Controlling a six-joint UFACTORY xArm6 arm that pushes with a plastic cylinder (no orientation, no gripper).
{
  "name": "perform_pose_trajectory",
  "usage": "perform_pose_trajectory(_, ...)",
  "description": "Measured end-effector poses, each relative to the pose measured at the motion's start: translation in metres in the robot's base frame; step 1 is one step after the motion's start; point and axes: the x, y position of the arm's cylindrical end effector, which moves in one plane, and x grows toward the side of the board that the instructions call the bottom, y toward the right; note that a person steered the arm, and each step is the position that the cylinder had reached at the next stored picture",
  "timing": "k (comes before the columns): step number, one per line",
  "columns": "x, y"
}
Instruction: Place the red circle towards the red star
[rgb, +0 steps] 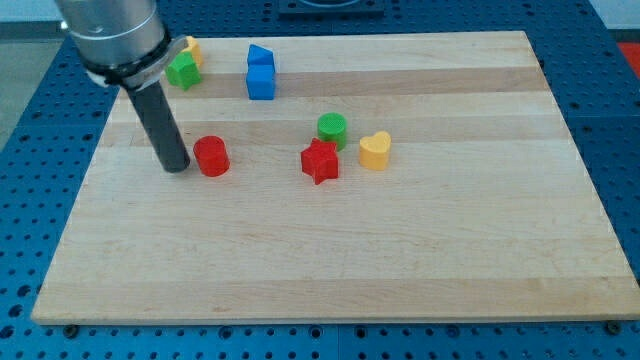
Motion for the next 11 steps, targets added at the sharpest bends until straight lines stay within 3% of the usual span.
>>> perform_pose_trajectory(3, -0.016, 0.007)
perform_pose_trajectory(6, -0.016, 0.056)
perform_pose_trajectory(8, 0.020, 0.058)
perform_pose_trajectory(11, 0.014, 0.080)
